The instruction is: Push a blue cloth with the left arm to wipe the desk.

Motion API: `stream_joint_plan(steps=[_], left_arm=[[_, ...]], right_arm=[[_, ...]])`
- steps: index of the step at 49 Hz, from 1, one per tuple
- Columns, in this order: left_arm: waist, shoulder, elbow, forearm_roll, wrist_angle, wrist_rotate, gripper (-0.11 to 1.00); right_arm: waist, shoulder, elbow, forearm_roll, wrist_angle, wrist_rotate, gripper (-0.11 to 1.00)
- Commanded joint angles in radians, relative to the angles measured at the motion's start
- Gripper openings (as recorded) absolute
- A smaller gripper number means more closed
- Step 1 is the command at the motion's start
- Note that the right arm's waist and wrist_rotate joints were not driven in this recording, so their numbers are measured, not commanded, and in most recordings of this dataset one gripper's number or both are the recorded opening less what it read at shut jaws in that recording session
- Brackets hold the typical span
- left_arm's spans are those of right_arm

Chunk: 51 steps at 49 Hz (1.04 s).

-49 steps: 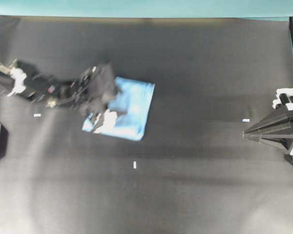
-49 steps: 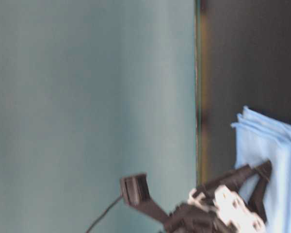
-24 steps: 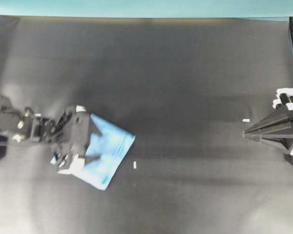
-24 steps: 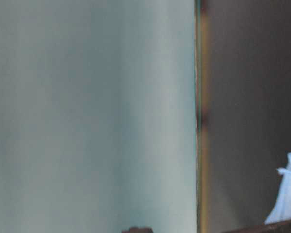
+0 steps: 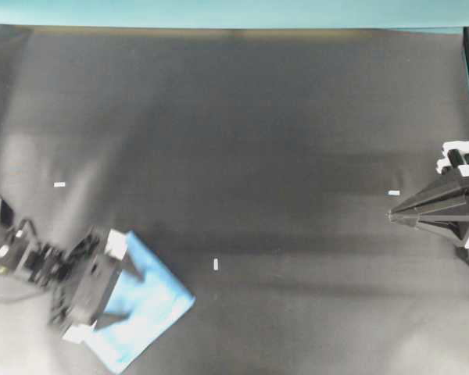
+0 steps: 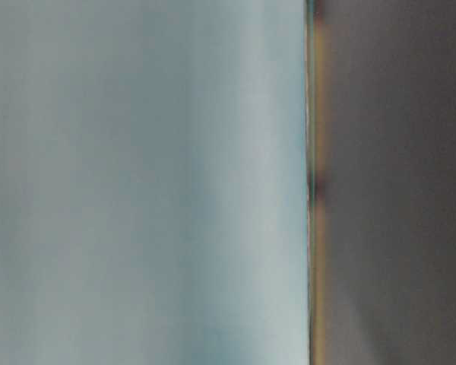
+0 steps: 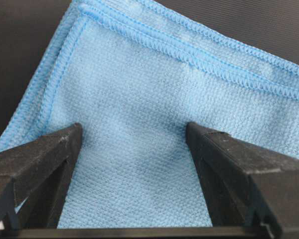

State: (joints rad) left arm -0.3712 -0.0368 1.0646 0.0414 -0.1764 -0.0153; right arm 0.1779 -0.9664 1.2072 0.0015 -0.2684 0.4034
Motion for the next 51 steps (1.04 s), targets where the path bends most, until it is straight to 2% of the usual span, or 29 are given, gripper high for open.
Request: stream_joint_plan(steps=[1,8,33,41,51], left_arm=[[-0.057,-0.020,0.002,0.003,-0.002,-0.028,0.82],[-0.078,-0.028,0.003,0.003,-0.002,-0.057,0.82],[-0.071,-0.044,0.000,0.003,0.000,-0.041,0.82],[-0.071,-0.097,-0.003,0.003,0.000,-0.040,0.82],[-0.071,-0.236,0.006,0.003,0.000,-0.028,0.82]], right_arm=[[0.000,0.003,-0.006,0.002,-0.012,0.000,0.00],[0.000,0.003,-0.006,0.002,-0.011,0.000,0.00],[0.000,0.003,0.000,0.002,-0.006,0.002,0.00],[-0.002,0.003,0.006,0.002,-0.006,0.000,0.00],[0.000,0.003,0.009,0.002,-0.008,0.000,0.00]])
